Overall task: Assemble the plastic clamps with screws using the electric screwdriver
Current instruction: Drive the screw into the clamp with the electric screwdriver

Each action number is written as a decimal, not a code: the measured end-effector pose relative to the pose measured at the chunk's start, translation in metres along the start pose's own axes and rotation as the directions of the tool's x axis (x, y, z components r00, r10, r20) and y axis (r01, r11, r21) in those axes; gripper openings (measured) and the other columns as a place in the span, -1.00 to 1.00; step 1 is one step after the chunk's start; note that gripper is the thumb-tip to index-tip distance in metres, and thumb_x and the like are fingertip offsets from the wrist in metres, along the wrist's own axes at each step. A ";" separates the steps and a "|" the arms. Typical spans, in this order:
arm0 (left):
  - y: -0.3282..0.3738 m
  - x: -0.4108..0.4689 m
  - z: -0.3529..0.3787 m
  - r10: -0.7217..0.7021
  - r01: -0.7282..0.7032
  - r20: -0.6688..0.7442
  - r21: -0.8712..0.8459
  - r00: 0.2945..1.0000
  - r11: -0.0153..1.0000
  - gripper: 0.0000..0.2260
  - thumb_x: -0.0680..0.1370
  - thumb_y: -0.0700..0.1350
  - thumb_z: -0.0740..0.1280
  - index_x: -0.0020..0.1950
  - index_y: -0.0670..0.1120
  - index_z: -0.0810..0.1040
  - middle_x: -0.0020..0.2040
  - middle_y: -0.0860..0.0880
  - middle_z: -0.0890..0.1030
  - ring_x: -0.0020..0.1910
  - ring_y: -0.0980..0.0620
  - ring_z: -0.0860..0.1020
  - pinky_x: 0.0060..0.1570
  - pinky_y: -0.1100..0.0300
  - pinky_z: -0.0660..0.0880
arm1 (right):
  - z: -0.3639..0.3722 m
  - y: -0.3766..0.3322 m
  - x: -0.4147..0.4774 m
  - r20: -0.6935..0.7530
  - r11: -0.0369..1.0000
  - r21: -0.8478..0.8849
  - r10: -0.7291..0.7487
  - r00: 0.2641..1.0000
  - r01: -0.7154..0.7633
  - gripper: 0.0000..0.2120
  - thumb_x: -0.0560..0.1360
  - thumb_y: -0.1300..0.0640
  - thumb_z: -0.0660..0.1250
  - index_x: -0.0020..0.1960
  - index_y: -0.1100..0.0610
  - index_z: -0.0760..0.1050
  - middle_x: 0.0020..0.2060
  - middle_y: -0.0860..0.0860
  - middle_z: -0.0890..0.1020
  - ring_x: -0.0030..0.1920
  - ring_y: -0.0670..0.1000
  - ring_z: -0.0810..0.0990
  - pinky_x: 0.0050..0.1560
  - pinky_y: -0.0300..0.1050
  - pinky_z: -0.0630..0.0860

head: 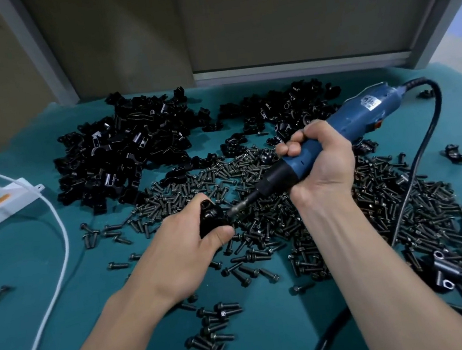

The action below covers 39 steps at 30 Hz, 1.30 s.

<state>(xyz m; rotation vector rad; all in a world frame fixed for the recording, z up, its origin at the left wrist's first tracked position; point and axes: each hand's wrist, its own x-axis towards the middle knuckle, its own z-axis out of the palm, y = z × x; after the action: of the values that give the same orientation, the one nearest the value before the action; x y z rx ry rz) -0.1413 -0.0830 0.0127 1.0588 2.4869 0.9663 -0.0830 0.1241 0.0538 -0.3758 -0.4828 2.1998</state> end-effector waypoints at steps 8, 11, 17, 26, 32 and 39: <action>-0.001 -0.001 0.002 0.006 -0.006 -0.020 0.011 1.000 1.000 -0.81 0.59 0.23 0.33 -0.04 0.25 0.33 -0.31 0.01 0.57 -0.43 0.15 0.49 -0.41 0.11 0.45 | -0.004 0.003 0.001 -0.009 1.000 0.021 0.016 1.000 -0.016 -0.78 0.47 0.45 0.19 -0.21 0.17 0.36 -0.46 0.08 0.46 -0.55 -0.01 0.37 -0.42 -0.13 0.46; 0.000 -0.003 0.001 0.010 -0.010 -0.053 -0.015 0.999 1.000 -0.81 0.54 0.27 0.33 -0.08 0.23 0.38 -0.26 0.03 0.60 -0.45 0.09 0.47 -0.44 0.08 0.46 | -0.005 0.004 0.001 -0.004 0.999 0.029 0.027 1.000 -0.027 -0.78 0.48 0.45 0.19 -0.22 0.17 0.36 -0.46 0.08 0.46 -0.55 -0.02 0.37 -0.43 -0.14 0.47; 0.001 -0.003 0.000 0.020 -0.027 -0.156 -0.042 0.987 0.999 -0.65 0.51 0.25 0.43 -0.24 0.05 0.44 -0.27 0.19 0.59 -0.45 0.16 0.46 -0.41 0.31 0.42 | -0.004 0.005 0.000 0.031 0.997 0.039 0.062 0.998 -0.063 -0.80 0.48 0.44 0.19 -0.19 0.17 0.36 -0.44 0.08 0.46 -0.55 -0.02 0.37 -0.42 -0.16 0.48; 0.004 -0.004 -0.008 0.002 -0.007 -0.081 -0.064 0.997 0.998 -0.48 0.45 0.36 0.39 -0.11 -0.13 0.53 -0.40 -0.07 0.59 -0.51 0.05 0.52 -0.42 0.14 0.44 | -0.001 0.003 -0.002 0.121 0.998 -0.001 0.056 0.991 -0.057 -0.79 0.46 0.44 0.15 -0.23 0.16 0.36 -0.44 0.07 0.45 -0.56 -0.03 0.37 -0.41 -0.15 0.48; 0.007 -0.003 -0.007 -0.012 0.006 -0.070 -0.091 0.997 0.996 -0.50 0.46 0.32 0.41 -0.05 -0.14 0.52 -0.45 -0.01 0.55 -0.51 0.14 0.51 -0.40 0.18 0.41 | -0.002 0.001 -0.003 0.118 0.997 0.016 0.070 0.991 -0.073 -0.79 0.45 0.44 0.15 -0.21 0.16 0.35 -0.44 0.07 0.45 -0.56 -0.03 0.36 -0.41 -0.17 0.48; 0.008 -0.005 -0.007 -0.039 0.029 -0.088 -0.107 0.995 0.994 -0.52 0.46 0.31 0.44 -0.03 -0.13 0.57 -0.43 0.10 0.52 -0.44 0.17 0.49 -0.34 0.25 0.36 | -0.002 0.002 -0.003 0.110 0.997 0.009 0.071 0.991 -0.072 -0.79 0.47 0.44 0.15 -0.20 0.16 0.35 -0.43 0.07 0.45 -0.55 -0.04 0.36 -0.40 -0.15 0.48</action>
<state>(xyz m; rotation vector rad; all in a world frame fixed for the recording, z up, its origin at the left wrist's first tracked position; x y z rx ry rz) -0.1363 -0.0860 0.0233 0.9572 2.4850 1.1458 -0.0819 0.1210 0.0509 -0.2698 -0.5212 2.3010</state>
